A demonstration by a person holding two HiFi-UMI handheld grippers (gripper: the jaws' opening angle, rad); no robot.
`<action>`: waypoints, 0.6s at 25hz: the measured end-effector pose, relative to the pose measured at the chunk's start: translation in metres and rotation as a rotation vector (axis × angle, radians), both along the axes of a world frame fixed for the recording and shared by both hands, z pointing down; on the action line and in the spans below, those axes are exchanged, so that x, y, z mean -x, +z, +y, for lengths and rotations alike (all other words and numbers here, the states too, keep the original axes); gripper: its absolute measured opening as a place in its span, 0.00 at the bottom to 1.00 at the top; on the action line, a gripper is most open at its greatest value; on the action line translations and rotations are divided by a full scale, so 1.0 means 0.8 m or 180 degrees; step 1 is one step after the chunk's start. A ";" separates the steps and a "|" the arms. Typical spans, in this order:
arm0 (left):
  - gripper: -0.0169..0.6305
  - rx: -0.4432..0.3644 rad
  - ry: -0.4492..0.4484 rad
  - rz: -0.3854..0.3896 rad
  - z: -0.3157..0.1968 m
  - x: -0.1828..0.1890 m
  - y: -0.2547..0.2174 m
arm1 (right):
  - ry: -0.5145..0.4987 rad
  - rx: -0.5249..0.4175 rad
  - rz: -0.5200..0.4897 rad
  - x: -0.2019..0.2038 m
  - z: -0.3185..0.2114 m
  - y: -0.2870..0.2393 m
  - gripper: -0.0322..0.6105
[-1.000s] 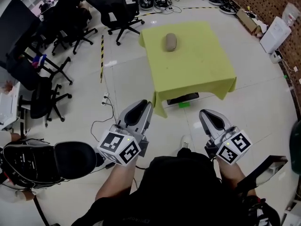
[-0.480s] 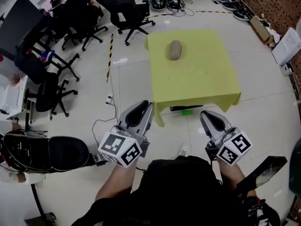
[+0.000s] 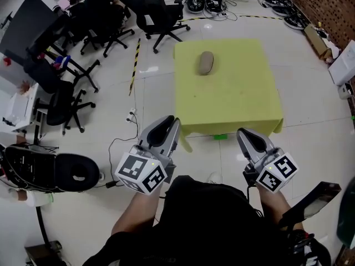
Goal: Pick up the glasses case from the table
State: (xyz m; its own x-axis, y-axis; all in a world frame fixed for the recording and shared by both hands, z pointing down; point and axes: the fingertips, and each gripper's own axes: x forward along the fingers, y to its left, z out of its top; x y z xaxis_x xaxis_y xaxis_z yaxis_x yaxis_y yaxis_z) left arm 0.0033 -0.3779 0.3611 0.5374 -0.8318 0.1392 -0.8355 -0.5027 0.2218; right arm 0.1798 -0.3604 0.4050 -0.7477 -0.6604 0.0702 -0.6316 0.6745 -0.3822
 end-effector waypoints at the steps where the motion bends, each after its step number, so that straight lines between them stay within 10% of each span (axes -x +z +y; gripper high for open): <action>1: 0.13 0.0017 -0.0003 -0.0012 0.000 -0.004 0.002 | -0.0009 0.0011 -0.0015 -0.002 0.000 0.002 0.05; 15: 0.12 0.0117 0.0038 -0.0013 -0.026 -0.021 0.025 | 0.0100 0.0101 -0.0054 -0.023 -0.016 0.026 0.05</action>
